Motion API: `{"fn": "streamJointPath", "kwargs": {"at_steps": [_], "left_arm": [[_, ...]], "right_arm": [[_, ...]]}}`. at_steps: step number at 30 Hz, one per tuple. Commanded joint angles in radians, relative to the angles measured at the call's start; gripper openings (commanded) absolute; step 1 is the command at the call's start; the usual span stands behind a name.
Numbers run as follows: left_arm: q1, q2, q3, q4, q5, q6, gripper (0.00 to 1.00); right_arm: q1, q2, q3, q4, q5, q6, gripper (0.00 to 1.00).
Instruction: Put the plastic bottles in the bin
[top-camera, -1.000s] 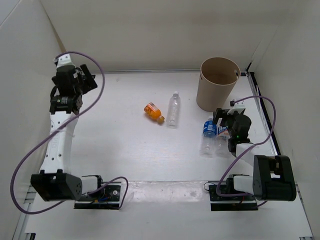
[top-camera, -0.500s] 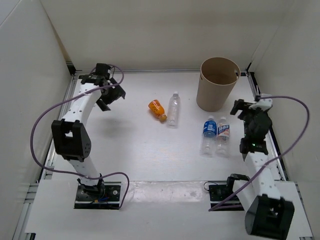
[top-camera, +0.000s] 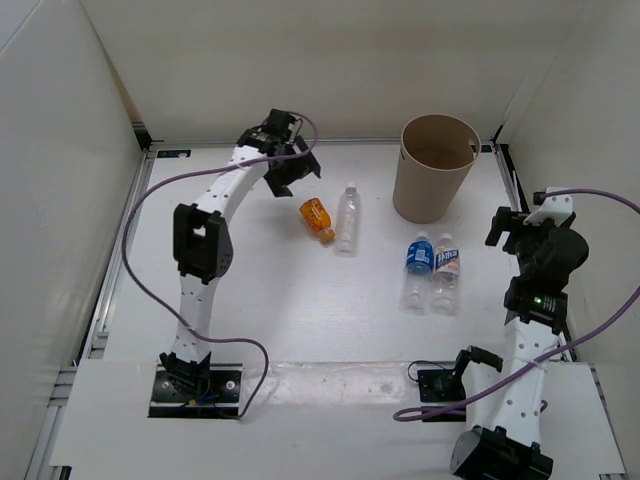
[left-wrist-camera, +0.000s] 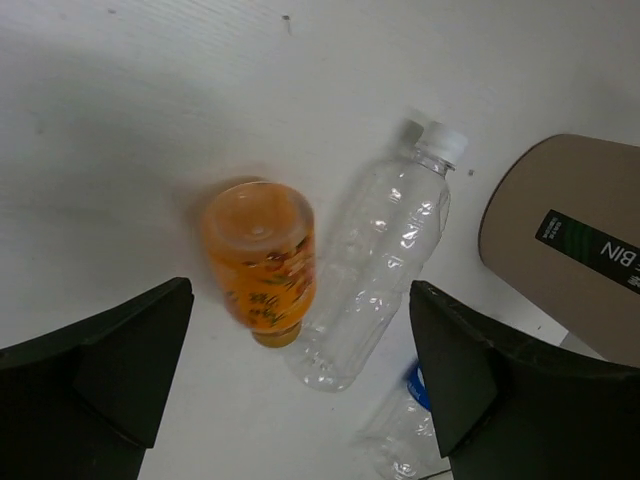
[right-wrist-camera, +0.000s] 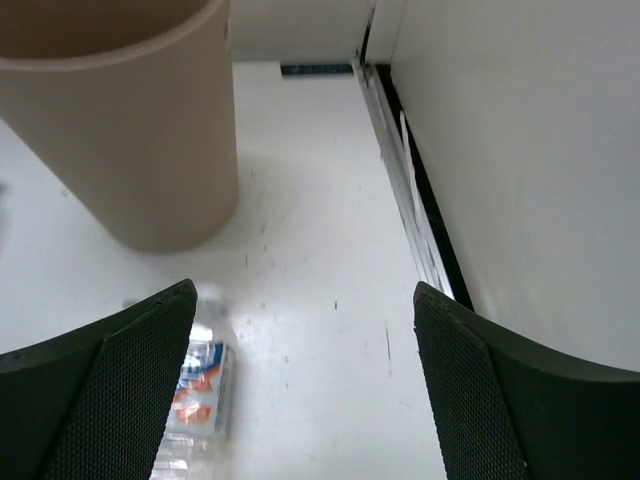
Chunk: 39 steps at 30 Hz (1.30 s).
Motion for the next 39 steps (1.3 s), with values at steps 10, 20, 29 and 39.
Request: {"fn": "streamJointPath", "kwargs": {"at_steps": [10, 20, 29, 39], "left_arm": [[-0.041, 0.088, 0.049, -0.074, 0.009, 0.048, 1.00], [-0.042, 0.192, 0.103, -0.098, 0.064, 0.031, 1.00], [-0.035, 0.243, 0.086, -0.066, 0.198, 0.008, 0.96], [0.045, 0.082, 0.072, 0.078, 0.184, -0.044, 0.52]], "right_arm": [[-0.059, -0.004, 0.019, -0.150, 0.033, -0.083, 0.90], [-0.088, 0.011, 0.018, -0.170, 0.045, -0.101, 0.90], [-0.099, 0.031, 0.006, -0.160, 0.043, -0.083, 0.90], [-0.100, 0.041, -0.018, -0.143, 0.056, -0.049, 0.90]]}}
